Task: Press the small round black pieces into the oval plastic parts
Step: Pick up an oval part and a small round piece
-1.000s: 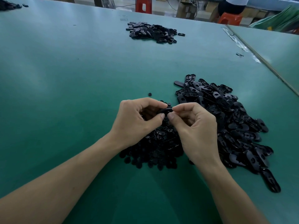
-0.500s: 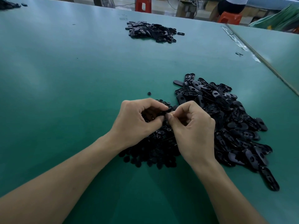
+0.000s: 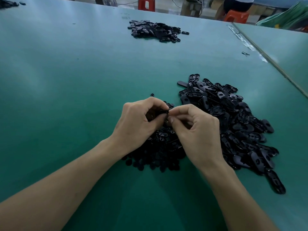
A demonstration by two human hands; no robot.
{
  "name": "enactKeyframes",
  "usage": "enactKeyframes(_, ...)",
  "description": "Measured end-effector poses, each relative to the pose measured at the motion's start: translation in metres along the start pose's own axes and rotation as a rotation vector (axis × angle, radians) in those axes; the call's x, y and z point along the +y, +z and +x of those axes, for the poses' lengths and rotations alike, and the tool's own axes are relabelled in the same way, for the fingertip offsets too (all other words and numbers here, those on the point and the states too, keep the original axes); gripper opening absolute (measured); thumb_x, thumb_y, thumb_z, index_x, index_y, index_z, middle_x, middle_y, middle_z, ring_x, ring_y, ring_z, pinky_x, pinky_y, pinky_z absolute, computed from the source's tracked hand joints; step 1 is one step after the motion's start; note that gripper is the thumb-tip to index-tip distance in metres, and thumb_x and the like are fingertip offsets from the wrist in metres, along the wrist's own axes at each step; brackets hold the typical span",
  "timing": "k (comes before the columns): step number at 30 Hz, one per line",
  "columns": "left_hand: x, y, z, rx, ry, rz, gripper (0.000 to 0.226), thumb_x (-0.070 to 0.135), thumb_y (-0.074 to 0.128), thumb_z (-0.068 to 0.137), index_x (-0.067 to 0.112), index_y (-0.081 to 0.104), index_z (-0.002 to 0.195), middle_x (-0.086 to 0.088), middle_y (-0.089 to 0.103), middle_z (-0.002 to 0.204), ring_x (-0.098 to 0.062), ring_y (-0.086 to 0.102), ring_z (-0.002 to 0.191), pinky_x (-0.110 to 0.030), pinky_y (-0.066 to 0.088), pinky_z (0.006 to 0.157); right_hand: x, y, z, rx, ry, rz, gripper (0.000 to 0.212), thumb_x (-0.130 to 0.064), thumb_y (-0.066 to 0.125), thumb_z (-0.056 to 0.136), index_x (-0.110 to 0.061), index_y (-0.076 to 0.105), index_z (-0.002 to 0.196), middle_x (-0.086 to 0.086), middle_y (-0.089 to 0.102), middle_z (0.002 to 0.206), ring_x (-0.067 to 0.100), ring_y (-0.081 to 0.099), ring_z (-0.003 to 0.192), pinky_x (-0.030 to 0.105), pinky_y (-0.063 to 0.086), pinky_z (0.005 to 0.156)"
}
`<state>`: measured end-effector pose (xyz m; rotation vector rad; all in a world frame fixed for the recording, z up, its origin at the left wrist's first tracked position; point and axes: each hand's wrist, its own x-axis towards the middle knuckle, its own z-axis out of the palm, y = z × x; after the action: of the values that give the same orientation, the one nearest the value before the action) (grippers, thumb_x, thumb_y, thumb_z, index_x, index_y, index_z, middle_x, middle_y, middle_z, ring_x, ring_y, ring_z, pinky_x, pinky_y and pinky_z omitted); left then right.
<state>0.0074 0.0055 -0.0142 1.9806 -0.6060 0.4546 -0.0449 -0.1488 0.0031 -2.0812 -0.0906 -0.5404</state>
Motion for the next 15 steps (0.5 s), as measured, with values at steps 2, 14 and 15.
enactKeyframes(2,0.0005,0.0003,-0.0002,-0.009,-0.008,-0.036,0.018,0.015,0.078,0.081,0.024,0.073,0.096,0.021,0.068,0.075,0.001,0.065,0.069,-0.010,0.049,0.070,0.0032,-0.0024,0.0030,0.035,-0.003,-0.016,0.021,-0.007,0.076,0.086,-0.021,0.075,0.101,-0.012,0.072,0.086,-0.001,0.069,0.080,0.013,0.054,0.076)
enactKeyframes(14,-0.0005,-0.0032,0.0016,-0.092,-0.138,-0.337,0.022,0.017,0.078,0.079,0.031,0.071,0.094,0.016,0.074,0.081,-0.002,0.068,0.068,-0.020,0.054,0.068,0.0097,-0.0090,0.0067,-0.070,0.060,0.163,0.016,-0.008,0.077,0.086,-0.022,0.075,0.095,-0.013,0.075,0.083,0.003,0.071,0.079,0.014,0.052,0.073)
enactKeyframes(15,-0.0008,-0.0030,0.0016,-0.096,-0.137,-0.341,0.023,0.016,0.079,0.079,0.031,0.071,0.094,0.017,0.074,0.082,-0.001,0.068,0.069,-0.018,0.054,0.069,0.0101,-0.0096,0.0066,-0.077,0.063,0.172,0.016,-0.009,0.077,0.086,-0.022,0.075,0.094,-0.013,0.075,0.083,0.003,0.071,0.079,0.014,0.053,0.073)
